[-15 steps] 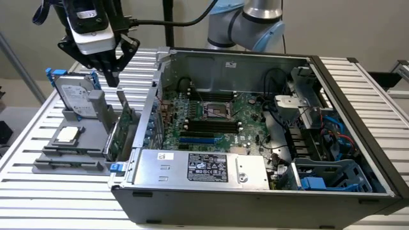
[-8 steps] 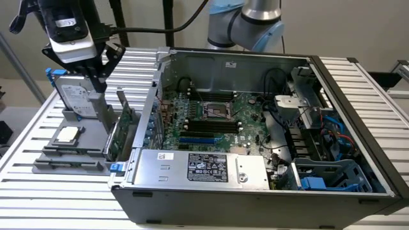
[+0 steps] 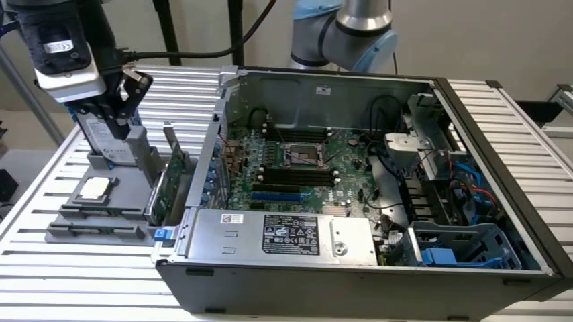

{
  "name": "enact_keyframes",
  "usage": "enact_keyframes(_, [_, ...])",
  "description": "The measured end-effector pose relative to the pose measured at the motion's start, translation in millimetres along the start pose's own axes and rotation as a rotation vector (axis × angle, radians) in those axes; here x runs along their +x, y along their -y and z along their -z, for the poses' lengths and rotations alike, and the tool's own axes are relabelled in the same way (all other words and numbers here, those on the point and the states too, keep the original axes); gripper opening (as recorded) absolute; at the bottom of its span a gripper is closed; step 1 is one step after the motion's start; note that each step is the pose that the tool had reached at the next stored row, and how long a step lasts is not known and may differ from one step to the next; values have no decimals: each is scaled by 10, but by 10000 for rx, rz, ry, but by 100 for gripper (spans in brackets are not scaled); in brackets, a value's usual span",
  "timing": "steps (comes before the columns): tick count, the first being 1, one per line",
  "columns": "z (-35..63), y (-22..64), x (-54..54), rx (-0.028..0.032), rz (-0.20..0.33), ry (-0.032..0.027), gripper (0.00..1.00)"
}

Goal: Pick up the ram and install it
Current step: 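Reach for the ram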

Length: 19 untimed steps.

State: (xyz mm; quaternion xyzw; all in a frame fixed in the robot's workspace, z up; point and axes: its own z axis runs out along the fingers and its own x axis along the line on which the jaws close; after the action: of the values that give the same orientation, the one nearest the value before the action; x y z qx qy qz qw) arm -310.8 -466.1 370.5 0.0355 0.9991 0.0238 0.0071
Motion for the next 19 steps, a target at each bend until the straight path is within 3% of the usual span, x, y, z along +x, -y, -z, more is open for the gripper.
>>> enact_keyframes(19, [-170,248,626,28,-5,-99,0])
